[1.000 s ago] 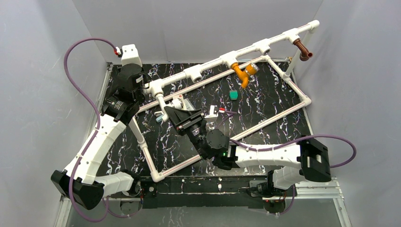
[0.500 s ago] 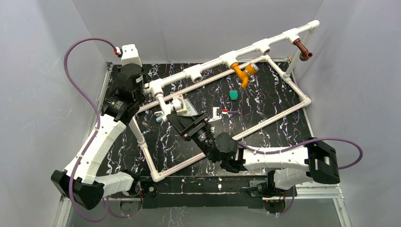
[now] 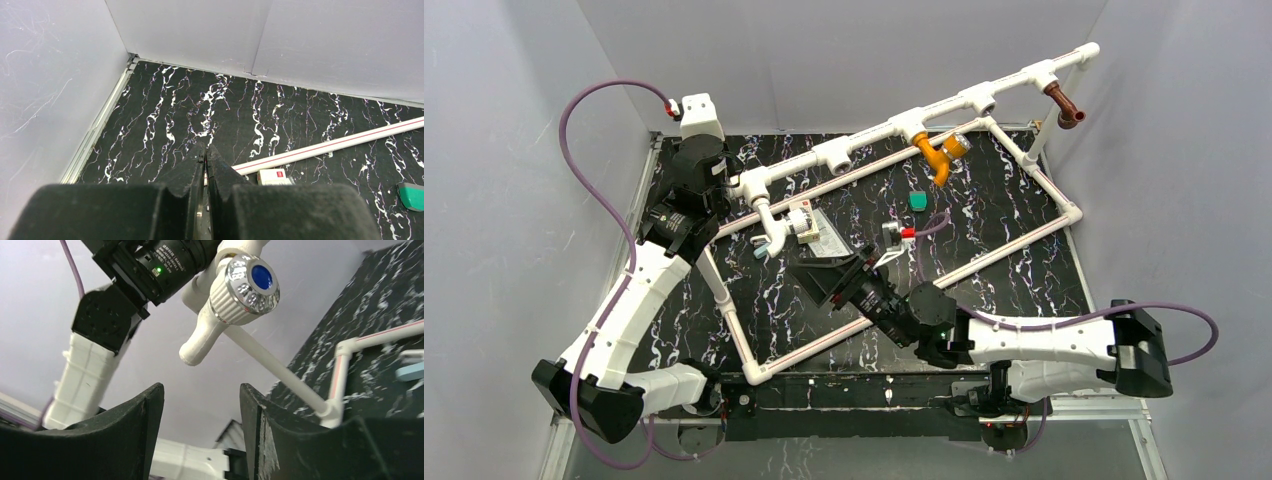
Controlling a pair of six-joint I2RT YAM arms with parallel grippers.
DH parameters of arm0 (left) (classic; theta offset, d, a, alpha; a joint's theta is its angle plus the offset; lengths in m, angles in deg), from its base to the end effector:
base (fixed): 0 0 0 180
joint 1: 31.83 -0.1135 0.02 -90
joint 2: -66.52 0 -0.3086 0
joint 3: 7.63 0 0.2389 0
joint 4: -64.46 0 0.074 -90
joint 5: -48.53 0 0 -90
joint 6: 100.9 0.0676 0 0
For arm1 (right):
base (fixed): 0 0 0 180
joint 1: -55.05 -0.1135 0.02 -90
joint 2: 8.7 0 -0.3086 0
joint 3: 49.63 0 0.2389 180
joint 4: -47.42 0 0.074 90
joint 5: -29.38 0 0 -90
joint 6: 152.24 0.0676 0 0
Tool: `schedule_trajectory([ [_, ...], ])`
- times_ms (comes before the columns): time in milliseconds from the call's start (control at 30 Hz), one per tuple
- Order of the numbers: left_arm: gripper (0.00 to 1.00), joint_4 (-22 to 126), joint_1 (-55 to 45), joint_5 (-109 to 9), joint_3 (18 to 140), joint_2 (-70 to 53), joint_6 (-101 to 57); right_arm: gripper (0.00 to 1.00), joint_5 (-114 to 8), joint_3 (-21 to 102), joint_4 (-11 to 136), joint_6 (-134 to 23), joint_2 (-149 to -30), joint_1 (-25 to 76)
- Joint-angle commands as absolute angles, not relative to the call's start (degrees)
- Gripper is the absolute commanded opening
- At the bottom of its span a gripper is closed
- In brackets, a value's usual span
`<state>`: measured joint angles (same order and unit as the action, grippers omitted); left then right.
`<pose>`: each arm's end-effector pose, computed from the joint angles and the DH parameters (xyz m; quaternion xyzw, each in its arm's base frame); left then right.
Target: Install the water faucets
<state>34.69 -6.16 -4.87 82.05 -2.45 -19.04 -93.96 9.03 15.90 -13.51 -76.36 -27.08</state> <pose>0.2512 -0.0760 0.4658 -0.0914 0.7449 0.0494 0.6591 0.0723 0.2517 0.4115 0.0756 0.5782 0.6582 0.4761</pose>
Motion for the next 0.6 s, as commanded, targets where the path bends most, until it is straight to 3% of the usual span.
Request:
schedule_trajectory([
  [0, 0.04, 11.12, -3.26, -12.30, 73.77, -10.07, -19.62, 0.65, -91.54, 11.13, 22.30, -34.65, -71.55, -26.97],
  [433, 0.04, 11.12, -3.18, -12.29, 73.75, -10.47, -19.59, 0.75, -85.58, 12.80, 32.13, -87.81, -65.95, -27.04],
  [567, 0.03, 10.97, -3.18, -12.30, 73.92, -10.72, -19.65, 0.75, -87.59, 9.23, 25.43, -106.23, -65.85, -27.10],
])
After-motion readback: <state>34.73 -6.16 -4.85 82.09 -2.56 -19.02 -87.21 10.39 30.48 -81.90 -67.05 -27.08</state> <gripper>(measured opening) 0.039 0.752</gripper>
